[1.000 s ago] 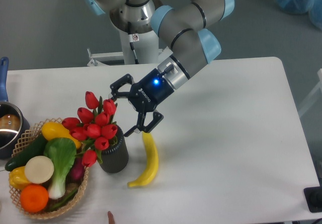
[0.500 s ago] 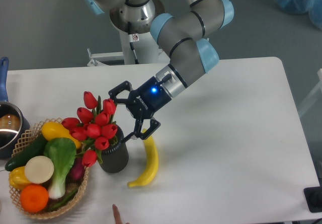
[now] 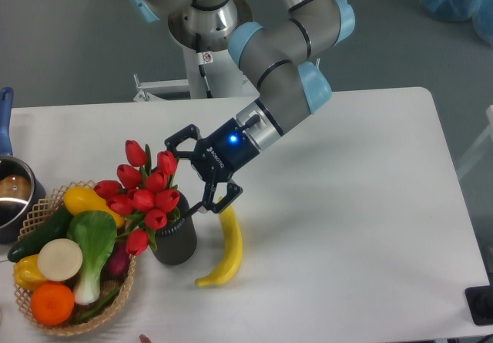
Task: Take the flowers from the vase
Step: 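Push the gripper in around the tulip stems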
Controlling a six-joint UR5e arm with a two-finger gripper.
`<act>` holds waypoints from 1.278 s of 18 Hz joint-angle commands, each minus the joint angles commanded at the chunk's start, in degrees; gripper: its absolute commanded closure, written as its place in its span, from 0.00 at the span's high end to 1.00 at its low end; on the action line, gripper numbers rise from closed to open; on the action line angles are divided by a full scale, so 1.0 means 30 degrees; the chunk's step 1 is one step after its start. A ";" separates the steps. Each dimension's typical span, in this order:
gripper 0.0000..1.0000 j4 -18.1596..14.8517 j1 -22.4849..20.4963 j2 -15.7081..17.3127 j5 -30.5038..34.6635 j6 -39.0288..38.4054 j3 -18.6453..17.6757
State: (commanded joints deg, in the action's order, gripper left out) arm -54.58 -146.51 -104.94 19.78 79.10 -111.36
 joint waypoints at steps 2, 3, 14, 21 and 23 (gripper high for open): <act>1.00 0.0029 0.0000 -0.0029 0.0000 0.0087 0.0000; 1.00 0.0029 -0.0058 0.0000 0.0000 0.0204 -0.0087; 1.00 0.0029 0.0585 -0.0467 0.0059 0.0820 0.0614; 1.00 0.0088 0.1141 -0.1463 0.0117 0.0908 0.1406; 1.00 0.0059 0.1172 -0.1523 0.0088 0.0908 0.1407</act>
State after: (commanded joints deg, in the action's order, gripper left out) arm -54.40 -143.00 -109.51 20.04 81.83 -107.14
